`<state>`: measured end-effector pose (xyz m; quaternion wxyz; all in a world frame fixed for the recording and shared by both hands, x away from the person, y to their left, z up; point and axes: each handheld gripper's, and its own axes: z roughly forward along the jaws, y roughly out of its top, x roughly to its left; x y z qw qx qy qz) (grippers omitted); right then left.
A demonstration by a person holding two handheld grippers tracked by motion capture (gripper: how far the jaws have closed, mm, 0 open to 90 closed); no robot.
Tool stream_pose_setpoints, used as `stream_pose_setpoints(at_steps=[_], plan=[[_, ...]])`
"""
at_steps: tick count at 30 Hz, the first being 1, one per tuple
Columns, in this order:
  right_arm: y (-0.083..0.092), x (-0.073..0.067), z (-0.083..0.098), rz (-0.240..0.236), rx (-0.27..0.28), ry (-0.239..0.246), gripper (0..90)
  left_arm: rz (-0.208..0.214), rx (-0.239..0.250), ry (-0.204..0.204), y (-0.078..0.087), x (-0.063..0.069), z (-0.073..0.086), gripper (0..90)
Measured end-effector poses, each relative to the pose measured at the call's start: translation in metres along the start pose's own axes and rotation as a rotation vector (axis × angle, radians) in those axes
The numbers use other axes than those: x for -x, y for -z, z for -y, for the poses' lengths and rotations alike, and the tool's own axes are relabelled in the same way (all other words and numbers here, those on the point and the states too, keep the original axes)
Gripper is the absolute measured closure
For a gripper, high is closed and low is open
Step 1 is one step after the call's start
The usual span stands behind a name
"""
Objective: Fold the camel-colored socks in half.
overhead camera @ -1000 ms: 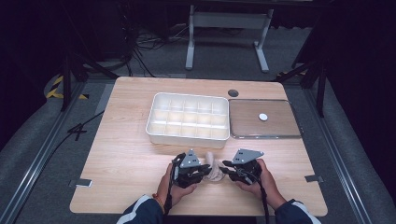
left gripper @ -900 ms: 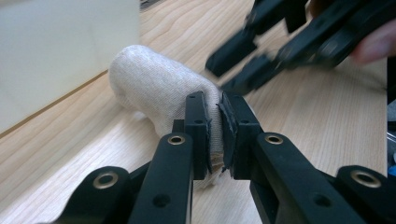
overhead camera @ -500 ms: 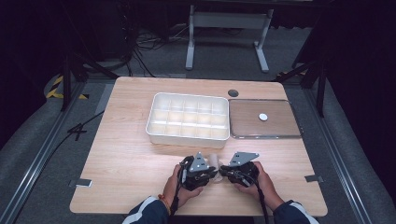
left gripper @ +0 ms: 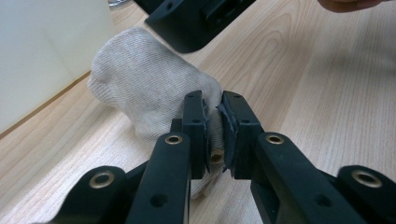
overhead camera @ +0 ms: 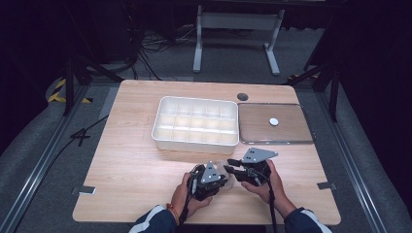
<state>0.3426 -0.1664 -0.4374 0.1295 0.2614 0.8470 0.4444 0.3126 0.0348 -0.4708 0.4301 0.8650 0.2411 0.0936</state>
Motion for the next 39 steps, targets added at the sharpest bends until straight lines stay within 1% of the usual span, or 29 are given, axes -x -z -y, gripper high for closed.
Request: stream_pose_setpoints(at_steps=[1,2,4,5,7,8,9,10,11,13,14,15,17,18,19,21,22,23,24,25,27,29,30,32,34,37,38,39], plan=[[0.000,0.000,0.000,0.000,0.000,0.000,69.5,0.002,-0.003,0.002,0.000,0.000,0.000,80.6],[-0.001,0.000,0.000,-0.007,-0.001,-0.002,69.0,0.005,0.004,0.014,0.000,0.000,0.001,80.6],[-0.006,0.003,0.001,0.000,-0.014,-0.012,67.3,0.004,0.009,0.014,0.000,0.000,0.001,80.5],[-0.009,0.005,0.001,-0.009,-0.019,-0.016,66.3,0.002,0.010,0.013,0.000,0.000,0.001,80.4],[-0.016,0.010,0.005,-0.014,-0.068,-0.052,64.7,0.000,0.007,0.008,0.000,-0.001,0.001,80.3],[-0.019,0.014,0.008,-0.033,-0.072,-0.078,65.7,0.001,0.009,0.007,0.000,-0.001,0.001,80.2],[-0.021,0.016,0.010,-0.040,-0.077,-0.092,66.7,0.004,0.007,0.011,0.000,-0.001,0.002,80.1],[-0.022,0.018,0.011,-0.048,-0.082,-0.098,69.8,0.007,0.009,0.010,0.000,-0.002,0.002,79.9],[-0.022,0.018,0.011,-0.050,-0.087,-0.094,73.4,0.011,0.012,0.011,0.000,-0.003,0.002,78.8],[-0.022,0.017,0.012,-0.044,-0.109,-0.071,78.5,0.021,0.012,0.045,0.002,-0.005,-0.001,74.8],[-0.023,0.016,0.013,-0.041,-0.117,-0.063,79.8,0.020,0.016,0.080,0.005,-0.008,-0.004,70.0],[-0.023,0.016,0.013,-0.037,-0.126,-0.059,80.1,0.015,0.025,0.098,0.009,-0.010,-0.006,65.7],[-0.022,0.016,0.015,-0.034,-0.127,-0.060,80.2,0.017,0.087,0.132,0.025,-0.020,-0.010,66.0],[-0.022,0.016,0.015,-0.028,-0.130,-0.054,80.2,0.009,0.101,0.135,0.028,-0.023,-0.010,68.1],[-0.022,0.015,0.016,-0.023,-0.131,-0.046,80.2,0.011,0.106,0.136,0.030,-0.025,-0.010,68.7],[-0.021,0.015,0.017,-0.018,-0.130,-0.038,80.1,0.031,0.086,0.116,0.027,-0.026,-0.006,71.2],[-0.021,0.015,0.017,-0.018,-0.130,-0.038,80.1,0.031,0.086,0.116,0.027,-0.026,-0.006,72.7],[-0.021,0.014,0.017,-0.011,-0.132,-0.036,80.1,0.053,0.054,0.090,0.018,-0.022,-0.003,73.7],[-0.021,0.013,0.017,-0.004,-0.134,-0.029,80.1,0.059,0.042,0.072,0.013,-0.020,-0.001,73.8],[-0.021,0.012,0.017,0.000,-0.137,-0.020,80.1,0.056,0.032,0.062,0.009,-0.018,-0.001,73.9],[-0.020,0.009,0.016,0.010,-0.150,-0.002,80.1,0.062,0.019,0.063,0.005,-0.016,0.001,73.4],[-0.020,0.006,0.015,0.024,-0.157,0.021,79.7,0.054,0.010,0.034,0.003,-0.014,0.003,73.7],[-0.020,0.006,0.015,0.025,-0.157,0.023,79.3,0.048,0.007,0.020,0.002,-0.013,0.004,73.8],[-0.020,0.006,0.016,0.026,-0.156,0.024,78.6,0.046,0.012,0.021,0.002,-0.012,0.005,73.8],[-0.019,0.007,0.016,0.039,-0.155,0.030,76.7,0.045,0.013,0.010,0.001,-0.012,0.006,74.3],[-0.015,0.010,0.014,0.056,-0.158,0.042,77.7,0.037,0.019,0.020,-0.001,-0.010,0.007,74.4],[-0.014,0.011,0.013,0.062,-0.152,0.036,78.6,0.033,0.014,0.007,-0.001,-0.010,0.006,74.4],[-0.011,0.012,0.012,0.084,-0.148,0.033,81.1,0.032,0.006,-0.004,-0.001,-0.010,0.005,74.4]])
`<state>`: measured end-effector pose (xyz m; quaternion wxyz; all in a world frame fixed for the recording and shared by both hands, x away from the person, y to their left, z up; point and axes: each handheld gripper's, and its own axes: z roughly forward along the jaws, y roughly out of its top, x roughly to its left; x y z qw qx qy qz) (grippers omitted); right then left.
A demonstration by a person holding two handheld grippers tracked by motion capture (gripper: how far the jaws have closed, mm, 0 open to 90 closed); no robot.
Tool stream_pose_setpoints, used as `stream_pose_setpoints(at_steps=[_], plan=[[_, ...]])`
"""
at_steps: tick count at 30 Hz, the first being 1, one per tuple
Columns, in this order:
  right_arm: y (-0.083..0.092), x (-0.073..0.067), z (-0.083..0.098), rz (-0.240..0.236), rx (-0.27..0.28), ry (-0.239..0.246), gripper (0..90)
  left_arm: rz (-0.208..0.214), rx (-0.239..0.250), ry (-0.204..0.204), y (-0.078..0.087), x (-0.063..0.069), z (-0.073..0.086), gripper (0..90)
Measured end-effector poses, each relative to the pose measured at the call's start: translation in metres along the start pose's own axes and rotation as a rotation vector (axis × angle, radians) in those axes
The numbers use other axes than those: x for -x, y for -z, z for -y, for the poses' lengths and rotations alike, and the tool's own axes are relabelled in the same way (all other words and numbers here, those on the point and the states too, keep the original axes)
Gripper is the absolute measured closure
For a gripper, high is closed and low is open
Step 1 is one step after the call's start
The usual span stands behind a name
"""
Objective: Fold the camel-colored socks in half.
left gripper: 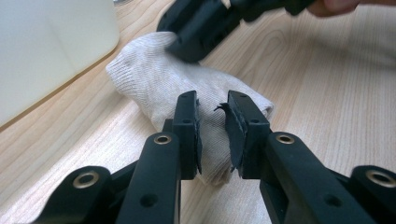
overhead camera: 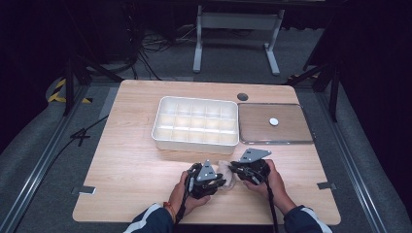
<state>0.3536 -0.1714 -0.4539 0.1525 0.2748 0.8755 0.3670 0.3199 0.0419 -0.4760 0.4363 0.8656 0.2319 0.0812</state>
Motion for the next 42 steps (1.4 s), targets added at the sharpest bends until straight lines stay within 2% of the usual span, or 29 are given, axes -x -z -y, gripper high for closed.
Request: stream_pose_setpoints(at_steps=[2,4,7,10,13,15,18,21,24,25,27,30,33,36,39,41,42], plan=[[0.005,0.004,-0.001,0.029,0.023,-0.016,81.7,0.000,0.002,0.002,0.000,0.000,0.000,74.4],[0.010,0.005,-0.003,0.039,0.062,-0.025,81.2,-0.002,0.004,0.004,-0.001,0.000,0.000,74.4],[0.013,-0.002,-0.008,-0.012,0.129,-0.004,76.7,0.001,0.012,0.008,-0.001,0.001,0.001,74.5],[0.004,-0.012,-0.012,-0.050,0.121,0.025,75.5,0.023,0.020,0.012,-0.002,-0.003,0.002,74.9],[-0.008,-0.014,-0.009,-0.046,0.056,0.043,76.1,0.019,0.016,0.010,-0.001,-0.003,0.002,75.2],[-0.010,-0.008,-0.005,-0.062,0.051,0.014,75.2,0.014,0.007,-0.005,0.000,-0.003,0.001,75.5],[-0.009,-0.005,0.000,-0.030,0.027,0.027,75.6,0.008,0.004,-0.013,0.000,-0.002,0.000,75.6],[-0.011,-0.003,0.004,-0.045,0.027,0.006,77.5,0.010,0.016,-0.036,0.003,0.001,-0.002,76.2],[-0.011,-0.005,0.004,-0.037,0.018,0.012,79.7,0.057,0.047,-0.062,0.006,0.003,-0.004,79.2],[-0.011,-0.005,0.004,-0.037,0.018,0.012,79.7,0.057,0.047,-0.062,0.006,0.003,-0.004,80.5],[-0.012,-0.006,0.004,-0.034,0.018,0.020,80.3,0.083,0.025,-0.082,-0.001,0.005,-0.002,81.7],[-0.012,-0.008,0.003,-0.028,0.013,0.014,80.3,0.094,0.022,-0.082,-0.004,0.004,0.000,82.3],[-0.011,-0.009,0.000,-0.017,-0.014,0.016,77.7,0.102,0.013,-0.075,-0.004,0.003,0.000,82.6],[-0.010,-0.005,-0.004,0.019,-0.028,0.008,76.3,0.101,0.006,-0.075,-0.005,0.004,0.000,83.3],[-0.008,-0.001,-0.007,0.025,-0.010,-0.018,78.0,0.105,0.004,-0.082,-0.005,0.003,0.000,84.1],[-0.003,-0.001,-0.010,-0.014,0.041,-0.045,78.0,0.111,0.006,-0.078,-0.006,0.003,0.000,84.4],[0.000,-0.003,-0.014,-0.030,0.076,-0.025,77.9,0.111,0.004,-0.077,-0.005,0.003,0.000,84.5]])
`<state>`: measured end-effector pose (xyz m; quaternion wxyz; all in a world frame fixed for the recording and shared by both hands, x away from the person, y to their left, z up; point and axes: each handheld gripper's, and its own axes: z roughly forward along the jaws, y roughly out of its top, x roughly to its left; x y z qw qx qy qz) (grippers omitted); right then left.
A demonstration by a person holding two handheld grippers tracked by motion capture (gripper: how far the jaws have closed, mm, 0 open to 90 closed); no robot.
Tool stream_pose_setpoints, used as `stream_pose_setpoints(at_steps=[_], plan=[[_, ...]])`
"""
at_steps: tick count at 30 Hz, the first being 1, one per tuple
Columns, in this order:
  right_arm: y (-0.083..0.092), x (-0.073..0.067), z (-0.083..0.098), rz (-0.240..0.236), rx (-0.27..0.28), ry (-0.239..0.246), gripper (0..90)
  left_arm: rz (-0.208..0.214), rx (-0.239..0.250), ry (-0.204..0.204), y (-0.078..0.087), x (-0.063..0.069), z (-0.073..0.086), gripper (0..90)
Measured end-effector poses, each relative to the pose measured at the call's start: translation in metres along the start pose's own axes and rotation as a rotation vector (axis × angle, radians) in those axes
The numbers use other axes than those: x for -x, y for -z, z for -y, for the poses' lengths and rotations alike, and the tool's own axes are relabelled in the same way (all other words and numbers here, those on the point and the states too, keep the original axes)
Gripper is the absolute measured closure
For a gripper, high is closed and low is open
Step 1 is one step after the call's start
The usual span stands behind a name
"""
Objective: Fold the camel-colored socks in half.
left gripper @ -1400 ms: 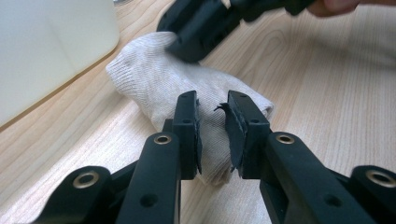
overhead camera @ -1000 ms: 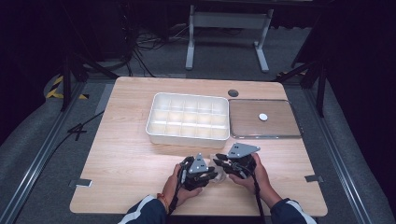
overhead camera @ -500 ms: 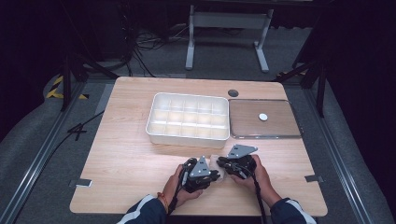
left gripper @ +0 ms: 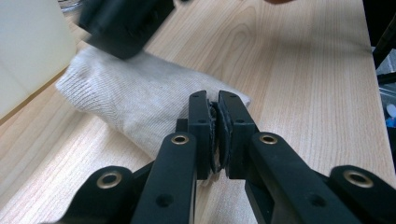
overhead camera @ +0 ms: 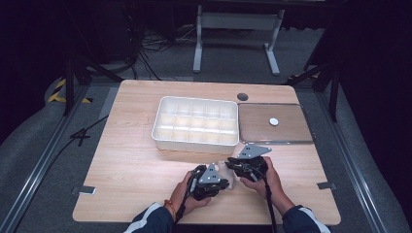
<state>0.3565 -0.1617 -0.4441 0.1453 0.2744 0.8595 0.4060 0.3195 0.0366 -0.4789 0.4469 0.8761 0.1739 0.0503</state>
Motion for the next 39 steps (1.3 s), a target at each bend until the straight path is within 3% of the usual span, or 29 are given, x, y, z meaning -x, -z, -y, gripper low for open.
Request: stream_pose_setpoints(at_steps=[3,6,9,11,15,19,22,24,26,29,31,34,38,39], plan=[[-0.004,-0.006,-0.007,-0.053,0.026,0.047,77.6,0.002,0.000,-0.001,0.000,0.000,0.000,84.5],[-0.018,-0.005,-0.006,-0.072,-0.017,0.061,77.7,-0.002,-0.010,-0.001,0.001,-0.001,0.000,84.8],[-0.027,0.002,0.000,-0.046,-0.040,0.053,78.3,-0.006,0.001,-0.009,0.000,0.000,0.001,84.8],[-0.030,0.009,0.003,-0.002,-0.058,0.037,79.1,-0.007,0.000,-0.006,0.000,0.000,0.001,84.9],[-0.036,0.015,0.008,0.013,-0.069,-0.002,80.1,-0.001,-0.001,-0.003,0.000,-0.001,0.001,84.9],[-0.030,0.016,0.005,0.046,-0.057,0.013,77.9,0.002,-0.004,0.006,0.000,-0.001,0.001,84.9],[-0.012,0.019,0.001,0.014,-0.001,0.008,76.9,0.003,-0.004,0.006,0.000,-0.001,0.000,84.9],[0.000,0.015,0.001,-0.027,0.035,0.043,76.9,0.006,-0.004,0.004,0.000,-0.001,0.000,84.9],[0.011,0.007,0.004,-0.088,0.053,0.110,78.0,0.010,-0.001,0.011,0.000,-0.002,0.000,84.9],[0.007,-0.002,0.011,-0.102,0.012,0.131,78.9,0.014,0.000,0.017,0.000,-0.002,0.000,84.8],[-0.003,-0.002,0.015,-0.099,-0.021,0.116,80.9,0.021,-0.009,0.018,0.001,-0.004,0.000,84.4],[-0.012,0.004,0.018,-0.111,-0.042,0.082,84.3,0.025,-0.011,0.018,0.001,-0.004,0.000,84.3],[-0.012,0.004,0.021,-0.106,-0.045,0.087,86.3,0.031,-0.013,0.013,0.002,-0.001,-0.002,82.8],[-0.013,0.004,0.021,-0.102,-0.046,0.088,86.9,0.024,-0.011,-0.012,0.002,0.002,-0.003,78.5]])
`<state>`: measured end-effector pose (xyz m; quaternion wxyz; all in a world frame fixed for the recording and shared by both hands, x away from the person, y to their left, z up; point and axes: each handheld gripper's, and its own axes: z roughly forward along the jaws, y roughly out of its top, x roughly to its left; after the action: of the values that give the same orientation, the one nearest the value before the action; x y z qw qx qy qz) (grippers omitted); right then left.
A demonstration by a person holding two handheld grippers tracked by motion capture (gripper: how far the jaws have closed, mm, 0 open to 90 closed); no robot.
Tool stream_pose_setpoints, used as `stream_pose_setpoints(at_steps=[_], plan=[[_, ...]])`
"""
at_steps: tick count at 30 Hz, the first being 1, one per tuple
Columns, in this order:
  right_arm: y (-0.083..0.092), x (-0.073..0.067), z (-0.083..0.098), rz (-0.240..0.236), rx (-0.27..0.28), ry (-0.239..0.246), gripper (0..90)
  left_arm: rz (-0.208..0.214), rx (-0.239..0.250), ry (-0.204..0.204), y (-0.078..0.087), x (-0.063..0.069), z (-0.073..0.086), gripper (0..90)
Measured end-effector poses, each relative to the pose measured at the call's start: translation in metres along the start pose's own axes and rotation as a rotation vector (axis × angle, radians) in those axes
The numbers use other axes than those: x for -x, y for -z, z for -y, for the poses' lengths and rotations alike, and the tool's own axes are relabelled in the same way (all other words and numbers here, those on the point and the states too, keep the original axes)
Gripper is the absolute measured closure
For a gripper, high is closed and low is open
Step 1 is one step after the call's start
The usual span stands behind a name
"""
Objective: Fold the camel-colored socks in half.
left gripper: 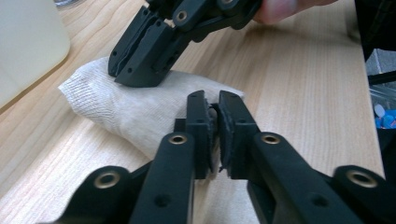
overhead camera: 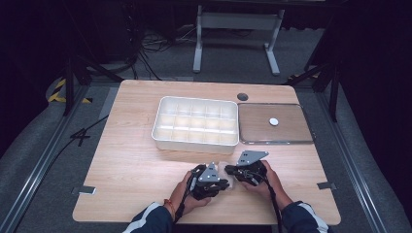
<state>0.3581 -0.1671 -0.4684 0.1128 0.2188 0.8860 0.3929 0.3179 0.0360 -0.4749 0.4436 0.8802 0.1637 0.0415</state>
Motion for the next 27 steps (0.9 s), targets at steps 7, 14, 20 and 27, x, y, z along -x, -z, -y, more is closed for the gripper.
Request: stream_pose_setpoints(at_steps=[7,14,20,27], plan=[[-0.001,-0.002,0.000,0.021,-0.007,0.026,88.9,-0.035,-0.007,-0.033,-0.009,0.011,-0.009,69.6],[0.001,-0.005,-0.002,0.056,-0.015,0.052,84.4,-0.016,-0.015,-0.027,-0.010,0.008,-0.004,70.6],[0.004,0.003,0.002,0.109,-0.038,0.045,83.8,0.000,-0.004,-0.007,-0.009,0.006,-0.002,71.3],[0.002,0.009,0.005,0.143,-0.072,0.019,83.2,0.005,0.004,-0.003,-0.010,0.005,-0.002,72.1]])
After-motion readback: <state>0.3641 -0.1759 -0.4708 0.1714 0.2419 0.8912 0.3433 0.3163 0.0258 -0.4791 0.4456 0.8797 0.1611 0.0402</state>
